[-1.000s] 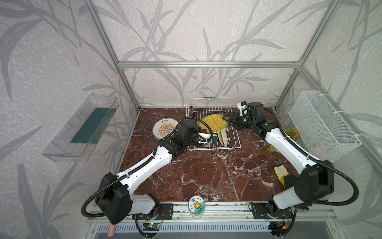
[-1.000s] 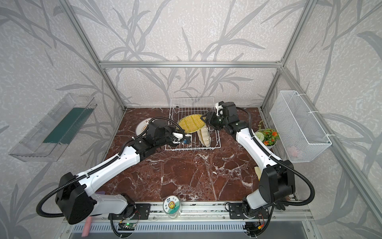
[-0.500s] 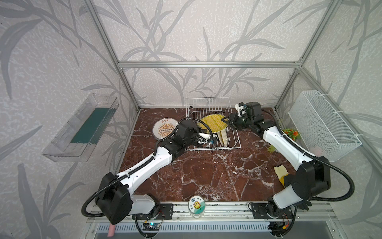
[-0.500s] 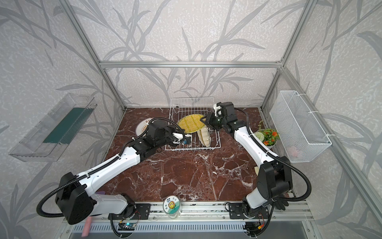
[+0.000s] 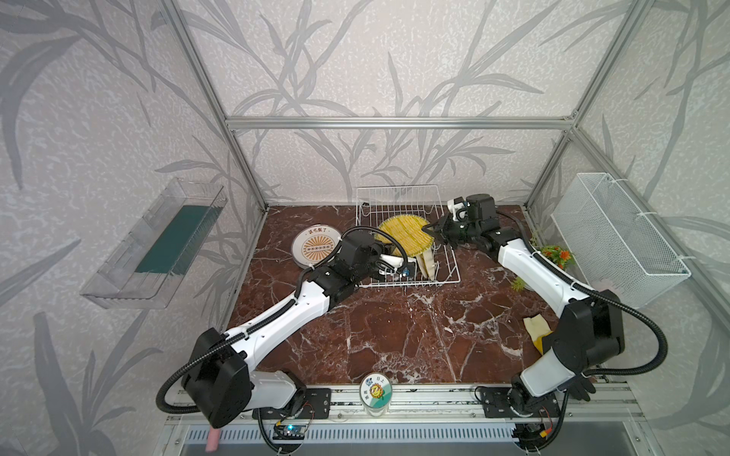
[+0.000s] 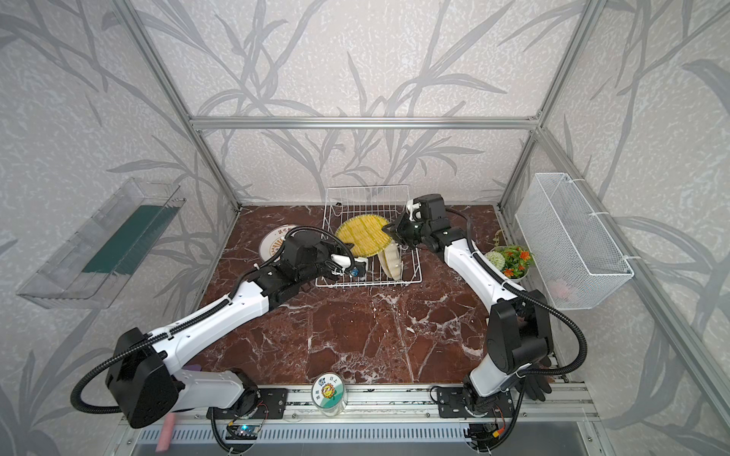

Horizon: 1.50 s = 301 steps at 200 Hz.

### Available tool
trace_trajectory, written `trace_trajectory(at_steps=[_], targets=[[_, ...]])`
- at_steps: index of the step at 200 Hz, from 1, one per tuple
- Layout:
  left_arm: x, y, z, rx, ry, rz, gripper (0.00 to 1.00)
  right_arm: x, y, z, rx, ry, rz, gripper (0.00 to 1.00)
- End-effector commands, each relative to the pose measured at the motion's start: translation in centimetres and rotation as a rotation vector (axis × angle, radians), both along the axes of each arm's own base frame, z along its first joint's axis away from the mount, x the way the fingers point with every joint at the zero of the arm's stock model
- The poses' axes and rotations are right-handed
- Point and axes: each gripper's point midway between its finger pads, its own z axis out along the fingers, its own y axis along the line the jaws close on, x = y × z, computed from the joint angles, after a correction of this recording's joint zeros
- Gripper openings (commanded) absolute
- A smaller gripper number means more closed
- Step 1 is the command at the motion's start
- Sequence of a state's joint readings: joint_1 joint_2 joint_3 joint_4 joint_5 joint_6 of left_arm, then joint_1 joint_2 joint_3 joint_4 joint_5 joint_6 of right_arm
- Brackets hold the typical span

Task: Unload the plates from the dish rack
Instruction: Place a plate at the middle-left of the table.

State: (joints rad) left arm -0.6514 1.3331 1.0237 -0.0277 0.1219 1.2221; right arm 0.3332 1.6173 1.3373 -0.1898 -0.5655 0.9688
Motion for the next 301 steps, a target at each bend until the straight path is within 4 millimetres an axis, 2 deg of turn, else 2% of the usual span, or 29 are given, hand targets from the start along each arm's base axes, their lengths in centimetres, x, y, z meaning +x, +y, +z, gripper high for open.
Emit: trace_trajectory(at_steps=[1, 7, 15, 19, 60, 89, 111, 136, 172, 192, 214, 255, 301], targets=[[0.1, -0.1, 1.5, -0.062, -0.009, 0.009, 0.53, 0.6, 0.1, 2.0, 0.034, -0.087, -0.008, 0.00], [0.0, 0.0, 1.3, -0.065, 0.011, 0.016, 0.64, 0.7, -0.1, 2.2, 0.036, -0.097, -0.020, 0.00], [-0.1, 0.1, 1.0, -0.071, 0.043, 0.023, 0.97, 0.9, -0.5, 2.6, 0.041, -0.116, -0.036, 0.00], [-0.1, 0.2, 0.9, -0.073, 0.060, 0.027, 0.99, 1.0, -0.7, 2.9, 0.043, -0.128, -0.046, 0.00], [-0.6, 0.8, 0.6, -0.194, 0.231, 0.075, 0.99, 1.7, -3.6, 5.1, -0.025, -0.274, -0.136, 0.00], [0.1, 1.7, 2.1, -0.389, 0.369, 0.147, 0.99, 1.7, -5.2, 6.0, -0.057, -0.333, -0.164, 0.00], [1.5, 2.9, 4.6, -0.639, 0.457, 0.221, 0.99, 1.5, -6.3, 6.1, -0.102, -0.376, -0.169, 0.00], [3.4, 4.8, 6.9, -0.897, 0.569, 0.307, 0.99, 1.1, -6.6, 6.0, -0.168, -0.439, -0.138, 0.00], [5.4, 5.4, 7.9, -1.102, 0.847, 0.386, 0.97, 0.6, -6.8, 5.8, -0.226, -0.543, -0.104, 0.00], [5.6, 4.3, 7.8, -1.130, 0.991, 0.343, 0.89, 0.2, -6.4, 6.3, -0.229, -0.620, -0.069, 0.00], [5.5, 3.3, 7.4, -1.111, 1.076, 0.312, 0.84, -0.3, -5.8, 6.8, -0.229, -0.701, -0.017, 0.00], [5.3, 2.4, 5.8, -1.049, 1.197, 0.309, 0.83, -1.1, -5.3, 7.3, -0.223, -0.798, 0.027, 0.00], [4.8, 1.5, 5.3, -1.013, 1.269, 0.267, 0.81, -1.8, -4.3, 8.3, -0.157, -0.855, 0.081, 0.00]])
